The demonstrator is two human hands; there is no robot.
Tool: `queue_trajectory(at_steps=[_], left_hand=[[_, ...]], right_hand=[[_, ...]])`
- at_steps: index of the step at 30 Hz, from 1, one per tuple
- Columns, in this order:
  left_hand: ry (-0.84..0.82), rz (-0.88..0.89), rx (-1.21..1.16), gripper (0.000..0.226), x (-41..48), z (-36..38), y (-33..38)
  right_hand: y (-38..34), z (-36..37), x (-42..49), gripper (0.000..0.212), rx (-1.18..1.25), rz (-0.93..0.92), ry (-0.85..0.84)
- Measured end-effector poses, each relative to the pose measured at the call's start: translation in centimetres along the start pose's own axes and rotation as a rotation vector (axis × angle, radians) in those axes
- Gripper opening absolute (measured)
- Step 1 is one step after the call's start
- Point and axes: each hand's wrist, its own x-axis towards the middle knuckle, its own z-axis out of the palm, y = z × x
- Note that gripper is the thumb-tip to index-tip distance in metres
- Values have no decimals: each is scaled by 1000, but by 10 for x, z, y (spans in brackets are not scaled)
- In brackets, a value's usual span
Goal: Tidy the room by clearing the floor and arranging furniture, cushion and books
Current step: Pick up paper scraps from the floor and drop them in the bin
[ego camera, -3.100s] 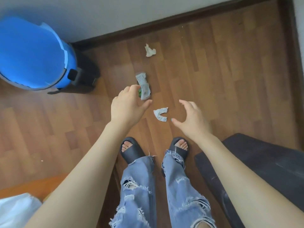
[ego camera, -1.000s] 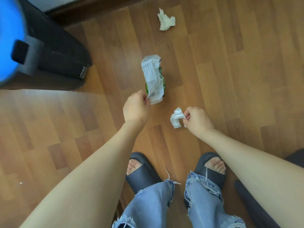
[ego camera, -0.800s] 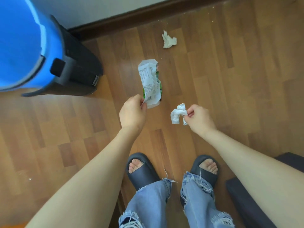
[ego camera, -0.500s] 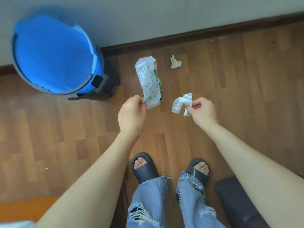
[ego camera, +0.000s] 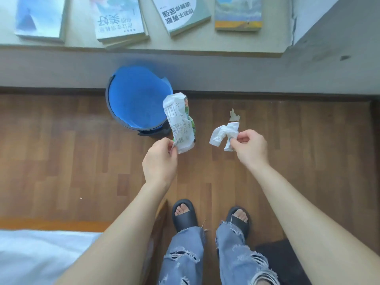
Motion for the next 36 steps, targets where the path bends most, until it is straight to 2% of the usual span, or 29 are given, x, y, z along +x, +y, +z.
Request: queue_trajectory(at_steps=[7, 13, 19, 22, 25, 28, 36], left_hand=[[53, -67, 17, 14, 13, -39, -30], [62, -197, -30, 15, 27, -50, -50], [82, -226, -16, 15, 63, -61, -60], [86, -249, -15, 18, 90, -64, -61], [31, -278, -29, 28, 113, -64, -57], [-26, -276, -19, 39, 123, -62, -53], [-162, -201, 83, 34, 107, -30, -37]], right_hand=[[-48, 39, -4, 7, -15, -94, -90], [-76, 78, 7, 7, -71, -107, -184], [-119, 121, 27, 4, -155, -130, -238], [-141, 140, 40, 9, -151, -120, -251], [-157, 153, 54, 31, -27, -43, -307], [-157, 158, 63, 43, 54, -5, -339], [-105, 127, 81, 32, -125, -49, -359]])
